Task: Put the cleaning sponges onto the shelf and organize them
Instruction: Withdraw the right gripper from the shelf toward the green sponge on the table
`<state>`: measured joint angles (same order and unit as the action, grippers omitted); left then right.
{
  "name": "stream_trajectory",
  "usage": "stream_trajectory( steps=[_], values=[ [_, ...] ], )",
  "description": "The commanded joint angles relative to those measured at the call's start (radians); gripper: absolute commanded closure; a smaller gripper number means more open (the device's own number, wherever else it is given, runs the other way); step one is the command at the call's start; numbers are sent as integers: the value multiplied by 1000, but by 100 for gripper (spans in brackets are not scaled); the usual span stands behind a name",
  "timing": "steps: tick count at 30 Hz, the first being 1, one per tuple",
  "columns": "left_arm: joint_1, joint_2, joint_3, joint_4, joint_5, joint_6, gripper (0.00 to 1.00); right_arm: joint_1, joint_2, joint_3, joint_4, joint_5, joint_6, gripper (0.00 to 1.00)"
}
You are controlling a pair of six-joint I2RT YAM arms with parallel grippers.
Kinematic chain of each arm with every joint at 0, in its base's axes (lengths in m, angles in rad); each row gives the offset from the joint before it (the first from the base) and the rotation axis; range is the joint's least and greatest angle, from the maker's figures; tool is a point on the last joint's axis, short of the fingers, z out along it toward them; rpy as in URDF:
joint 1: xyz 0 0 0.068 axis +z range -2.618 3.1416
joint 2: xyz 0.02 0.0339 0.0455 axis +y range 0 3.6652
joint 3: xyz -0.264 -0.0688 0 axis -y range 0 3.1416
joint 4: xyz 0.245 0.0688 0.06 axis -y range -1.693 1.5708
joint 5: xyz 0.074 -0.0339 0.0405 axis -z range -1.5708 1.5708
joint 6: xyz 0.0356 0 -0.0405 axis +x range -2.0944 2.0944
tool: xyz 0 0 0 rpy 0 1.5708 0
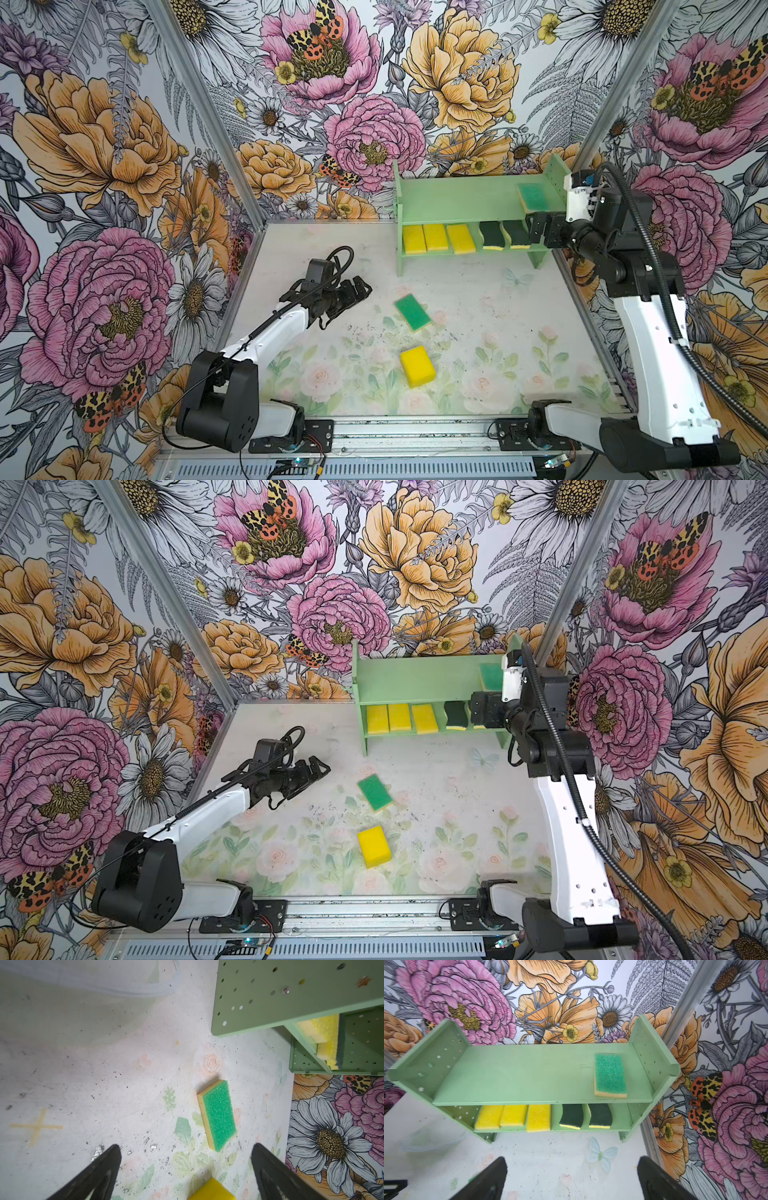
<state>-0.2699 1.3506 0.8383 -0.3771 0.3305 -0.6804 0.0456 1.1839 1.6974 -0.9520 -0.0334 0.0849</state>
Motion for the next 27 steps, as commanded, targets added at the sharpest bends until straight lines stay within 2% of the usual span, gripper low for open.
stream_trajectory(
  steps=[1, 8, 15, 21, 27],
  values=[
    [8, 19, 34, 18, 22, 10, 1, 44, -40, -33, -105, 7, 69, 0],
    [6, 35, 46, 18, 31, 12, 1, 197, -58, -182, -204, -4, 82, 0],
    [3, 37, 34, 19, 24, 8, 1, 383, 61, -297, -190, 80, 145, 0],
    [6, 37, 21, 19, 21, 11, 1, 575, 185, -433, 9, 87, 174, 0],
    [9, 36, 9, 19, 25, 14, 1, 626, 296, -513, 160, 26, 214, 0]
  ],
)
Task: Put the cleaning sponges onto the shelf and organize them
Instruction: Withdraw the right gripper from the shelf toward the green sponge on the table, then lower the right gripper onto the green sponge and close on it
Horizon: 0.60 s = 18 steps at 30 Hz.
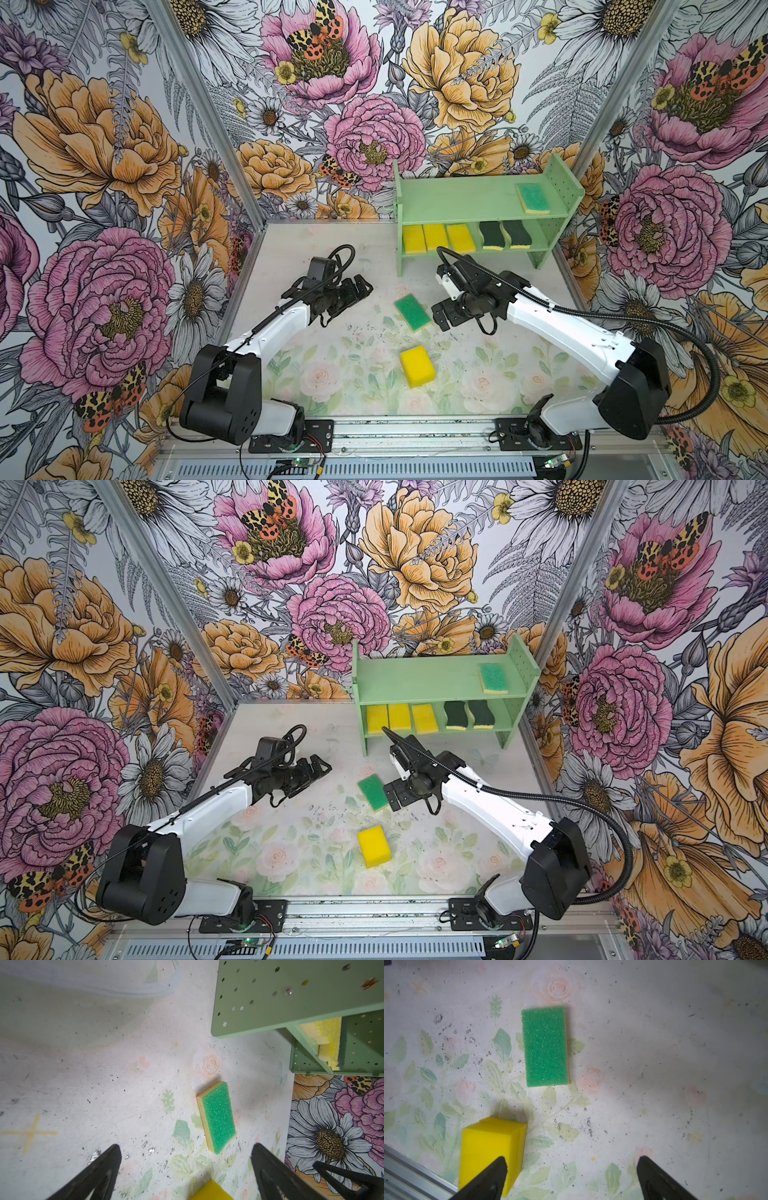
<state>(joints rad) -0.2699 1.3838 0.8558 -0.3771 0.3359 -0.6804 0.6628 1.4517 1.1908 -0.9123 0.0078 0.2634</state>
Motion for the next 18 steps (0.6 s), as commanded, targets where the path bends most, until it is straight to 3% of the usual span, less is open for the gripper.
stream_trajectory(
  steps=[1, 18],
  values=[
    [11, 3, -10, 19, 22, 15, 1, 14, 48, -8, 130, -22, 35, 0],
    [18, 24, -24, 19, 20, 22, 1, 76, 223, -102, 392, -42, 31, 0]
  ],
)
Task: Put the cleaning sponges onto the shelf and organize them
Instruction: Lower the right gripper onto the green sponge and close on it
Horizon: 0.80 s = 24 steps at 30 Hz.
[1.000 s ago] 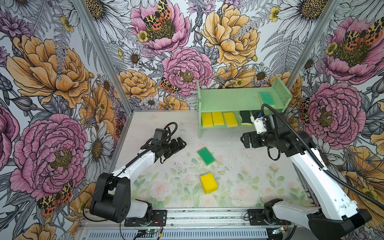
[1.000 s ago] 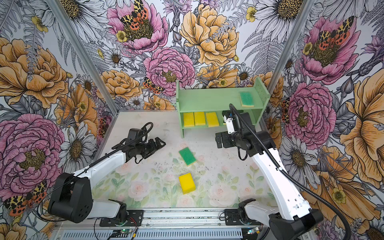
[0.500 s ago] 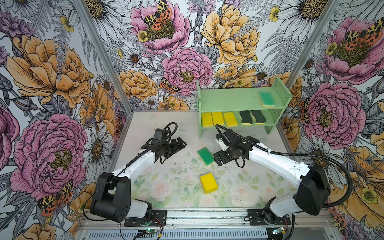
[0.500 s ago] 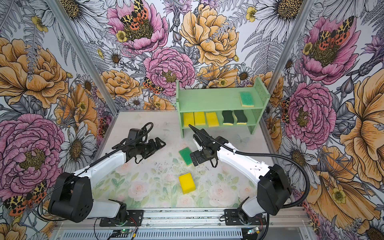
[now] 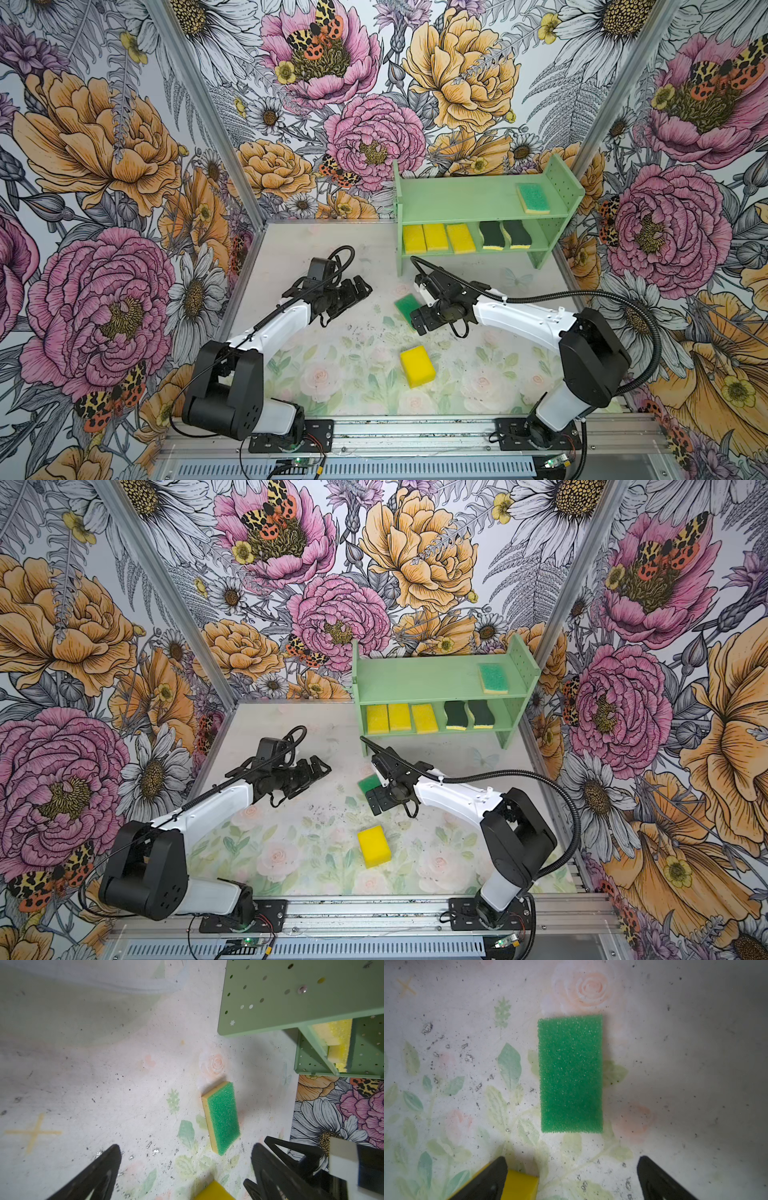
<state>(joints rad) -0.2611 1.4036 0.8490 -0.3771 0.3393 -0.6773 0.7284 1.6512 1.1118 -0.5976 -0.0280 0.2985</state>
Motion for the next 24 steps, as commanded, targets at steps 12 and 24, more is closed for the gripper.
stream_trajectory(
  steps=[12, 24],
  values=[
    [13, -6, -30, 20, 13, 18, 1, 18, 56, -106, 233, 20, -21, 0],
    [15, -6, -32, 19, 14, 15, 1, 17, 98, -142, 352, 2, -68, 2]
  ],
)
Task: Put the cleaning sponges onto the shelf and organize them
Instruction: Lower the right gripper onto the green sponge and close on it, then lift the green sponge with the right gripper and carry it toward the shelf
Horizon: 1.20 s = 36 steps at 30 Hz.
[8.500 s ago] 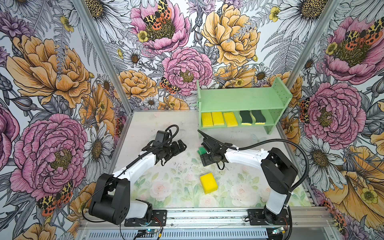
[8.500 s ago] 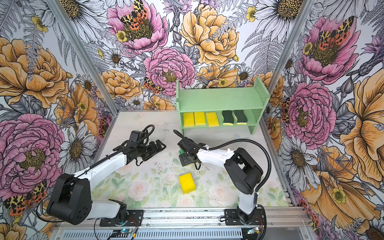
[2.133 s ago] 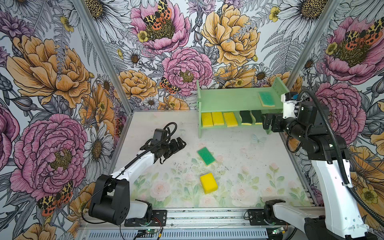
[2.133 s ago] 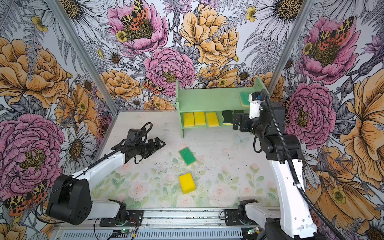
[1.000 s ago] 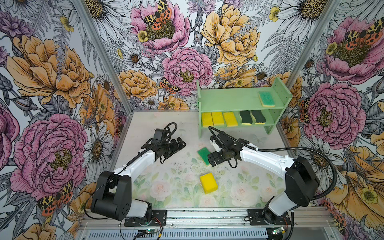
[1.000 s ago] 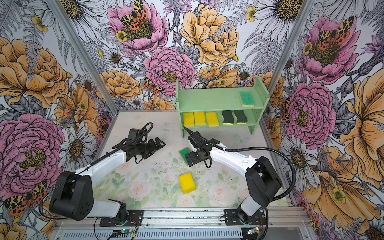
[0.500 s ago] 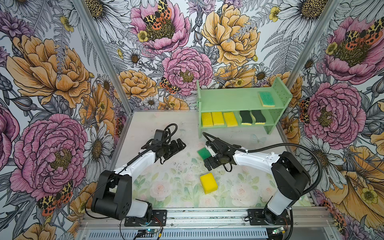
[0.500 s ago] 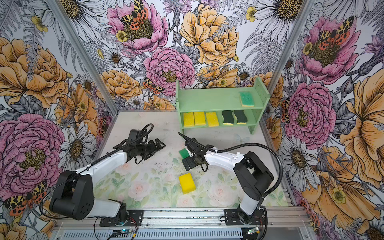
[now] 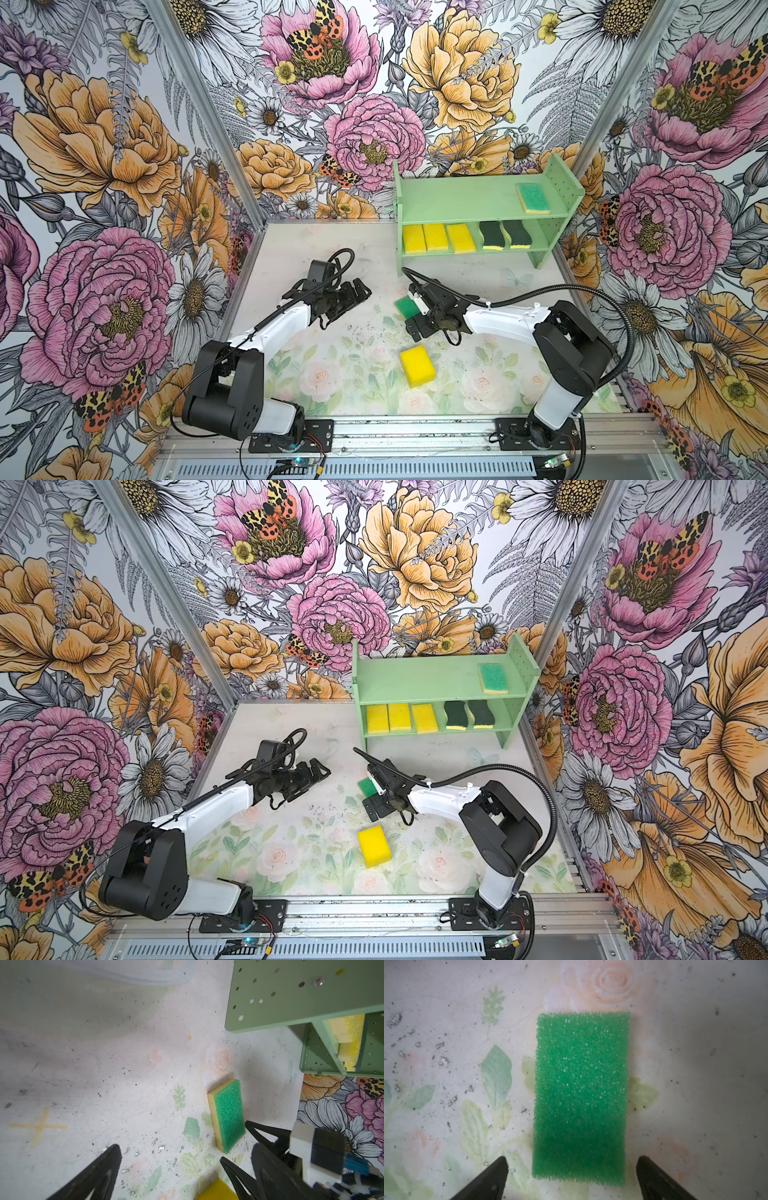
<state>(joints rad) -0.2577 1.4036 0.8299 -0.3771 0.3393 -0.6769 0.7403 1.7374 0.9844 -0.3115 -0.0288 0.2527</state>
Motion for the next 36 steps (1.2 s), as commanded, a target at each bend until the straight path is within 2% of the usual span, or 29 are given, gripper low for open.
stream_trajectory(
  steps=[1, 9, 13, 21, 26, 31, 36],
  values=[
    [11, -6, -14, 19, 14, 14, 1, 5, 13, -19, 78, 0, -24, 2],
    [11, -8, -13, 19, 14, 8, 1, 5, 35, -42, 123, 16, -35, 2],
    [9, -9, -14, 19, 12, 7, 1, 5, 52, -53, 137, 23, -32, 8],
    [10, -8, -12, 19, 13, 4, 1, 4, 64, -71, 155, 56, -25, 13],
    [9, -16, -16, 19, 10, 3, 1, 4, 33, -91, 158, 63, -25, 22],
    [10, -17, -21, 20, 10, 2, 1, 2, -21, -126, 173, 60, -21, 40],
    [8, -21, -19, 20, 16, 5, 1, -11, -103, -145, 165, 34, -18, 52]
  ],
)
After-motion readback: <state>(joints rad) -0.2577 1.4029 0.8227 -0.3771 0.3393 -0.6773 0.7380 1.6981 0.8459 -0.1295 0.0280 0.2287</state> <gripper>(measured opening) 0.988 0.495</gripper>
